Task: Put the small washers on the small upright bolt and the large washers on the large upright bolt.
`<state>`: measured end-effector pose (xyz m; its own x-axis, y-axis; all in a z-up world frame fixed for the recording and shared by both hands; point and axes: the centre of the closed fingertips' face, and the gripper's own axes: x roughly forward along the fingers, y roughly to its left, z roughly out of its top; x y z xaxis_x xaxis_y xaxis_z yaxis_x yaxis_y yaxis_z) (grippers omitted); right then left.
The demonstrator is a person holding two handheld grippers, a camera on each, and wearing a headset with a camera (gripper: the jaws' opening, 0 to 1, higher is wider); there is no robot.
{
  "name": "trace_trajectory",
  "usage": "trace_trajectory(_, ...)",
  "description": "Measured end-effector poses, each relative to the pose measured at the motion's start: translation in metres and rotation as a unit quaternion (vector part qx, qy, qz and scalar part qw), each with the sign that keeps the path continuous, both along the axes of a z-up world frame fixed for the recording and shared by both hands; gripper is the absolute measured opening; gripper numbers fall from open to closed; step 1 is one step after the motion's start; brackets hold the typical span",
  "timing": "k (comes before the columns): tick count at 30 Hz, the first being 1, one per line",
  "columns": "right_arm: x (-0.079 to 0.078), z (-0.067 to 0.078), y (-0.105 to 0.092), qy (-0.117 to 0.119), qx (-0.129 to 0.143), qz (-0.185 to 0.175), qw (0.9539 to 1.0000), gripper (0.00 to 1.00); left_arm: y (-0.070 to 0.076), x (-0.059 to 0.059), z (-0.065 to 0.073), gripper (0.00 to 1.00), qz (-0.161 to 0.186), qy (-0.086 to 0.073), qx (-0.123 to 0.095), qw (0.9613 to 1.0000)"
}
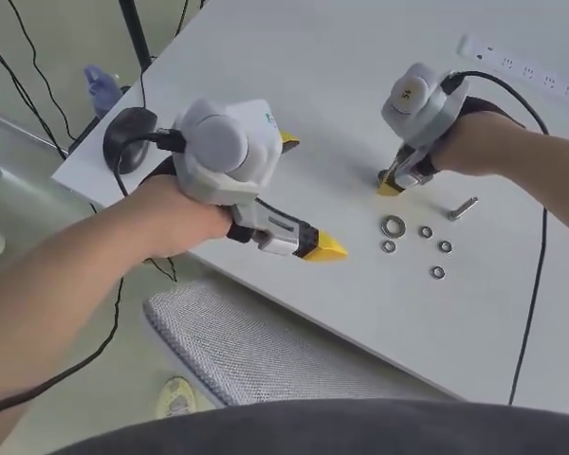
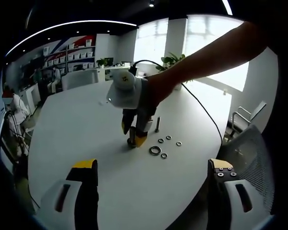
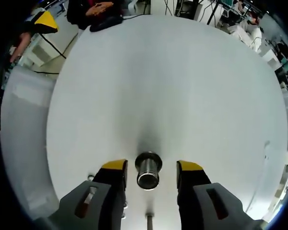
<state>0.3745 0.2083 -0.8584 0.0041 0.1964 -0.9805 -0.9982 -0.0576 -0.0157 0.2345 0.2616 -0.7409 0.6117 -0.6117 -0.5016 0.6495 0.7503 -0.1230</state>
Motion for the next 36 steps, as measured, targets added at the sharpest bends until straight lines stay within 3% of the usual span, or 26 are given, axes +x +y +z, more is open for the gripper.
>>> trace_trajectory(7,-0.004,0.008,-0.002,0.008,-0.001,-0.002,1.0000,0.46,-0.002,-0.003,-0.001,0.96,-0.002,0.001,0.002,1.0000)
trace_trajectory(12,-0.001,0.015,0.000,0.007,0.012,-0.004,0.9999,0.48,-0.007,-0.006,-0.007,0.98,-0.012,0.014,0.007,0.9998)
trace_trajectory(21,-0.004,0.036,0.000,0.013,0.036,-0.009,0.9992,0.49,-0.007,-0.007,-0.006,0.99,-0.014,0.017,0.010,0.9997)
trace_trajectory(25,-0.003,0.032,-0.001,0.011,0.031,0.014,0.9994,0.50,-0.008,-0.007,0.000,0.99,-0.012,0.013,0.002,0.9998)
trace_trajectory(36,-0.011,0.056,-0.003,0.015,0.040,0.026,0.9987,0.48,-0.009,-0.015,-0.004,0.99,-0.016,0.021,0.016,0.9995)
